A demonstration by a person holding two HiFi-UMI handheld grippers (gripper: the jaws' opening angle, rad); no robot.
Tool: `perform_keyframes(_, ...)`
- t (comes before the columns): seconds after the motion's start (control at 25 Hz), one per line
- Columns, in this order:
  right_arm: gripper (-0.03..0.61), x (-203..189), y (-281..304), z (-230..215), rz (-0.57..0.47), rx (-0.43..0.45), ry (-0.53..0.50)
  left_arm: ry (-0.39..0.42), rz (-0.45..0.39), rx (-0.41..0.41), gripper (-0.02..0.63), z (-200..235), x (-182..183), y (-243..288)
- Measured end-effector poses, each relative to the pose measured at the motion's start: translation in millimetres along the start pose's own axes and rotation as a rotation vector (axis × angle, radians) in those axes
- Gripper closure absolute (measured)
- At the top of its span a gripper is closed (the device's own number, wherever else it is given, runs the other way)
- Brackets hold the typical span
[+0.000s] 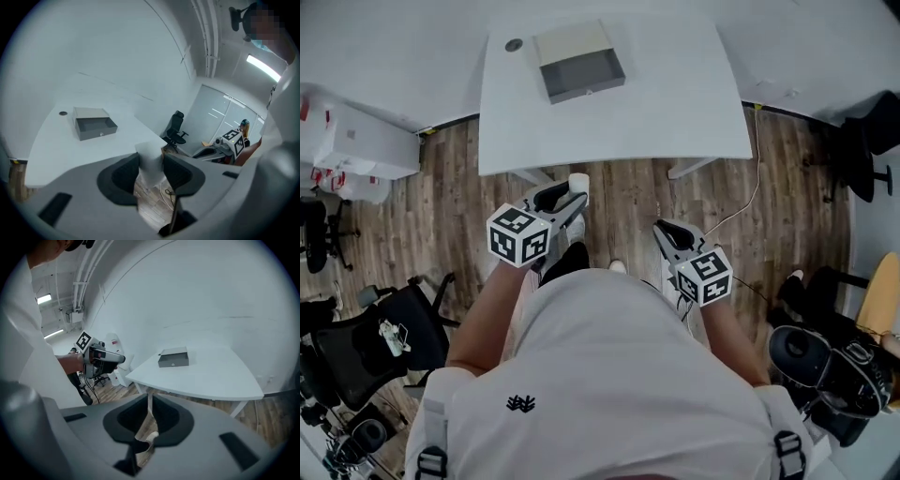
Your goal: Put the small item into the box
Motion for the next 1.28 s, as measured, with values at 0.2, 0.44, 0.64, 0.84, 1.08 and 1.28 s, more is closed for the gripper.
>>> perform_keyframes(0.2,0.548,35.0,20.5,-15.6,-0.027,-0.096,0.052,0.063,0.033,-0.074,0.443,50.7,52.9,33.6)
perform_keyframes(0.44,0.548,61.8,47.2,-26.8,-0.059,-0.151,0.093,0.079,0.082,-0.068,0.445,114.5,94.6,71.2)
perform_keyframes(0.64,0.548,74.1,56.0,-47.6,-0.045,-0.118,0.047,0.083,0.115,-0.021,0.443,150.2,122.1,102.1)
perform_keyframes(0.84,0.548,96.4,65.3,-88.1,-0.046,-0.067,0.019,0.047,0.177,0.069,0.443,192.9,133.4,133.4)
perform_keyframes(1.08,0.548,108.3,72.5,-144.2,-0.040,-0.039,0.028,0.002,0.294,0.155,0.443,237.8,123.5,172.6)
perform_keyframes(1.28,0.548,110.6,67.2,-176.9,-0.026,-0.045,0.051,-0.021,0.388,0.210,0.443,267.3,106.7,191.7)
Point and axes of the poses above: the fingertips, and each gripper's own axes: y forward along the fingers, z to its left, x out of its top, the point moved 2 cm from there along -y, backward along the fingers, and after that the axes turned 8 degrees about -x, right-handed, at the moved point
